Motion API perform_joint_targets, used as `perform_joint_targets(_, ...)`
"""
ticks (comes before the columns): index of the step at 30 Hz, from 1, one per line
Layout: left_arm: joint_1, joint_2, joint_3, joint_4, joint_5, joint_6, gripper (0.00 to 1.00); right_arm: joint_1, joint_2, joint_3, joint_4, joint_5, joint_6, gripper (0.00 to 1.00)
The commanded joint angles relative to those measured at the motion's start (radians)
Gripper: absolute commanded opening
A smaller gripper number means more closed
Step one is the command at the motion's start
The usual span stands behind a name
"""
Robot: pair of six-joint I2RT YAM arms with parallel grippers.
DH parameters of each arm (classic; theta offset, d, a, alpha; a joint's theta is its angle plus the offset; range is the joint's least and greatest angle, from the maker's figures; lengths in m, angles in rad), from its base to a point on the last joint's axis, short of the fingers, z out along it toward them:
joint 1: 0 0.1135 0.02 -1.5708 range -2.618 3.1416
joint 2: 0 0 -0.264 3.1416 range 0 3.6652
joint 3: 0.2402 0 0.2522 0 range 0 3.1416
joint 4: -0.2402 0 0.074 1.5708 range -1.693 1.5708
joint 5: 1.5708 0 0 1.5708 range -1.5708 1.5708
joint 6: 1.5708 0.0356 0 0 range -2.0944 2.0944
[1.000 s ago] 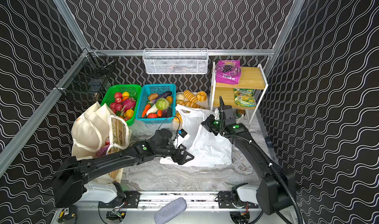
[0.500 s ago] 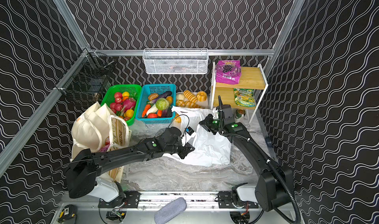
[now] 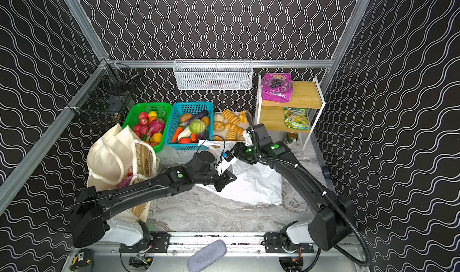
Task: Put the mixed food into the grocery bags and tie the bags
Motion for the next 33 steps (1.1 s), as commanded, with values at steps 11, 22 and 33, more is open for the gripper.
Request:
perform_joint_targets(11, 0.0, -0.039, -0.041, 0.045, -0.005, 0.036, 0.03, 0.028, 0.122, 0.015, -0.051, -0.116, -0.068, 0.58)
perform_joint_targets(22, 0.0, -0.048, -0.016, -0.017, -0.034, 0.078, 0.06, 0.028, 0.123, 0.075, -0.107, -0.02, -0.119, 0.0)
perform_joint_targets(33, 0.001, -0.164, -0.089, 0.021, -0.057, 0.042, 0.12, 0.025, -0.017, 0.004, 0.04, 0.028, -0.098, 0.0)
